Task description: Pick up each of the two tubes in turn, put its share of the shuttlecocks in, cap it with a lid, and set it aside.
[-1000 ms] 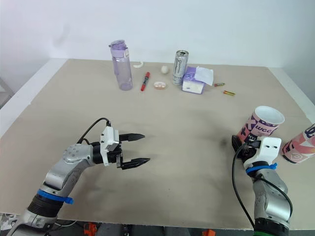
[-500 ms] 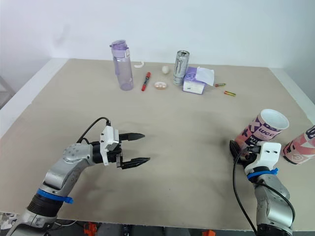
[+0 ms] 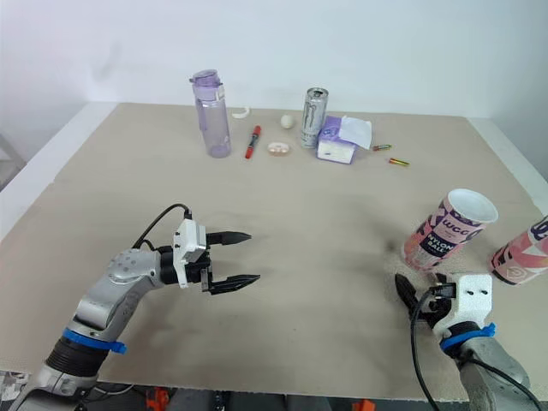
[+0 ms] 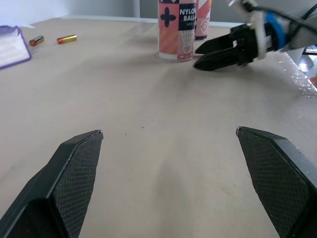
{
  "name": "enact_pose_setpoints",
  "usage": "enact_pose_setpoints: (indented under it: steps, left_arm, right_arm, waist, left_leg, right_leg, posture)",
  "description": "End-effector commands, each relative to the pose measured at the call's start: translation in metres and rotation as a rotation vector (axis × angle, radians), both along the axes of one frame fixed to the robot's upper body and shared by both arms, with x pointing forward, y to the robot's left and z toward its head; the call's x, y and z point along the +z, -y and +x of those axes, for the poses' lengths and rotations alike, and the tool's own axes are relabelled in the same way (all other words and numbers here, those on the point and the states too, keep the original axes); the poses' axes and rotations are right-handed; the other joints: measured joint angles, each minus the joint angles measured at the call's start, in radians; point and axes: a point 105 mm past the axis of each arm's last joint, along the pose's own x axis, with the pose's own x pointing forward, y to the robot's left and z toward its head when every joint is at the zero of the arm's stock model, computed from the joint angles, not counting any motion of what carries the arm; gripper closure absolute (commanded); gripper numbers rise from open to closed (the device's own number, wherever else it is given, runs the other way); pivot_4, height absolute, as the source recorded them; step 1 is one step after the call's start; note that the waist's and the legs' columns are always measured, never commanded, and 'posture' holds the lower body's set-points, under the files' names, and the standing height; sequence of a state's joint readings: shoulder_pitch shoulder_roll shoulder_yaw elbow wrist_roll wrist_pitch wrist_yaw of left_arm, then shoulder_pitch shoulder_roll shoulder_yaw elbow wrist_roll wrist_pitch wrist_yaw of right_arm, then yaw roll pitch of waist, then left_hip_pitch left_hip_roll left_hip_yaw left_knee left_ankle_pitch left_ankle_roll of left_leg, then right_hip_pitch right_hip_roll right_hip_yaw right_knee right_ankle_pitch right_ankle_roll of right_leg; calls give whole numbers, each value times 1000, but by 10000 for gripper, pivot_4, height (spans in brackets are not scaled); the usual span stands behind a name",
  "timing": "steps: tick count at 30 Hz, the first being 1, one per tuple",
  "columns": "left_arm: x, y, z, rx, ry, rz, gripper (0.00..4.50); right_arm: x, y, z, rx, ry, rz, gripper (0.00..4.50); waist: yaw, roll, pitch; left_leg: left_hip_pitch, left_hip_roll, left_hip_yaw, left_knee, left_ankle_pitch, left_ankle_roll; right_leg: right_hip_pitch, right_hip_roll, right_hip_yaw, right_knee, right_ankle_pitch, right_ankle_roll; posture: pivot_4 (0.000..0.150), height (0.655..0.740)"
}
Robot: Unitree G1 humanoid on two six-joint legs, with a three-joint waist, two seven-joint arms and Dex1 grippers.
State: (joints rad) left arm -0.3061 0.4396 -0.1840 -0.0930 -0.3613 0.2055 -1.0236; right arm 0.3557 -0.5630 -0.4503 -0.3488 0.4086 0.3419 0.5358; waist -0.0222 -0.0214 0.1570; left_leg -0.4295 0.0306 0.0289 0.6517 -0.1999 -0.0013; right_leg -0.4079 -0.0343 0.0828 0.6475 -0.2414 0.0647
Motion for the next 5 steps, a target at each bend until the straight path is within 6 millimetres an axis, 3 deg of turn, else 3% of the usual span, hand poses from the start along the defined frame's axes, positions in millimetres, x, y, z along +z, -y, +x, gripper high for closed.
enact_pose_setpoints:
  steps: [1,5]
  left_arm:
    - [5,-20,7,100,30,31,0]
    - [1,-32,11,162,51,68,0]
  right_arm:
    - [38,-85,23,472,139,-34,693]
    - [34,-108,33,644,151,16,693]
  waist:
    - [-3,0,0]
    - [-12,-1,1]
  left_leg:
    - [0,0,0,0,0,0]
    - [2,1,0,0,0,0]
  right_leg:
    - [0,0,0,0,0,0]
    - [0,1,0,0,1,-1]
  posture:
    - [1500,7400]
    - [1500,7400]
